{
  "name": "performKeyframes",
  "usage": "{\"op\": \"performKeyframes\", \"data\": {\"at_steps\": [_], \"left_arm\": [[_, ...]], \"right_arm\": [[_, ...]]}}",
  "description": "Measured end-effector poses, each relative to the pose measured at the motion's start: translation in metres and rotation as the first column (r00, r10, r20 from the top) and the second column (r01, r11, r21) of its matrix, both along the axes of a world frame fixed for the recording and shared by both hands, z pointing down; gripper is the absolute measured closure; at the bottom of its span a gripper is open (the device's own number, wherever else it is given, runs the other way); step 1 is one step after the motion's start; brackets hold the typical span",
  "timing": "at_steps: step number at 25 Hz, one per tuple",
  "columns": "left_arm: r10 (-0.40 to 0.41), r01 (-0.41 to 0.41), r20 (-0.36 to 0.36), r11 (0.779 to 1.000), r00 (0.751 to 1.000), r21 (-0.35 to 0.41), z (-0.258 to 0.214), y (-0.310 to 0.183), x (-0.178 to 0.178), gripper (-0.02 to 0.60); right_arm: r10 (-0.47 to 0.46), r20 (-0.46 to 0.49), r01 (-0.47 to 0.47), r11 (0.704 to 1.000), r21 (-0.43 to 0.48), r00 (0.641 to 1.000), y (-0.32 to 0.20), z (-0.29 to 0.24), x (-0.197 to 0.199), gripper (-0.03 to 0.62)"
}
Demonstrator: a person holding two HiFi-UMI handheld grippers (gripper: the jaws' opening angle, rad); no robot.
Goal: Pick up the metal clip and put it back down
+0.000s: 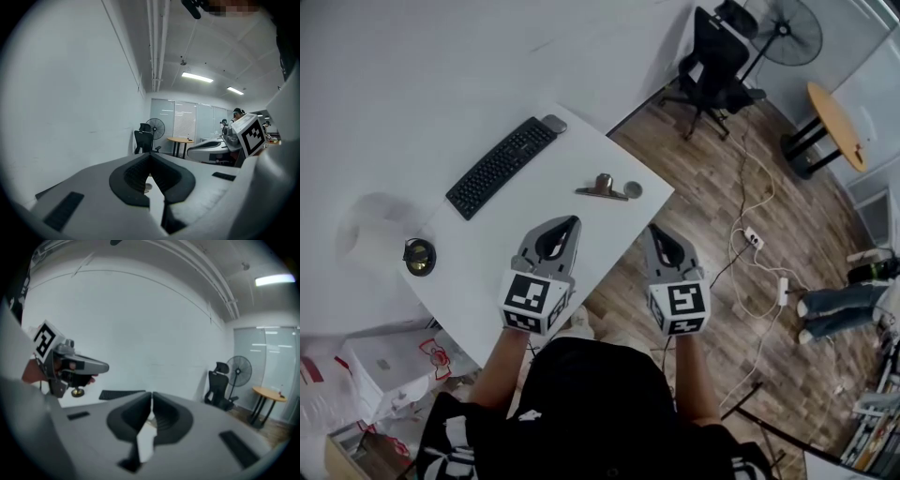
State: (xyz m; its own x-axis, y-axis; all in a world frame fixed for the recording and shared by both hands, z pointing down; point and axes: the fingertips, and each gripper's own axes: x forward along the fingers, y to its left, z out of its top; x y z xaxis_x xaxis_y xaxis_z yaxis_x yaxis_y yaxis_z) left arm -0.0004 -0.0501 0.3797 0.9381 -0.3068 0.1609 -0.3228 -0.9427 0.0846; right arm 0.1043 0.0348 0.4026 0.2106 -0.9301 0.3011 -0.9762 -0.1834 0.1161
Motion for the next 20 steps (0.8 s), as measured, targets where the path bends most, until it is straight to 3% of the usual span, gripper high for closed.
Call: {"op": "performKeyframes", "data": {"at_steps": [9, 20], "left_arm": [[-0.019, 0.02, 0.016, 1.0, 1.0, -0.011, 0.007, -0.009, 0.004, 0.56], [-0.119, 0.12, 0.041, 0.992, 0.992, -0.03, 0.015, -0.027, 0.023, 0.56]], "right_arm": [[-0.027, 0.013, 0.028, 1.0, -0.011, 1.0, -0.017, 0.008, 0.008, 0.559], [-0.156, 0.038, 0.157, 0.988, -0.014, 0.987, -0.056, 0.013, 0.029, 0.559]]}}
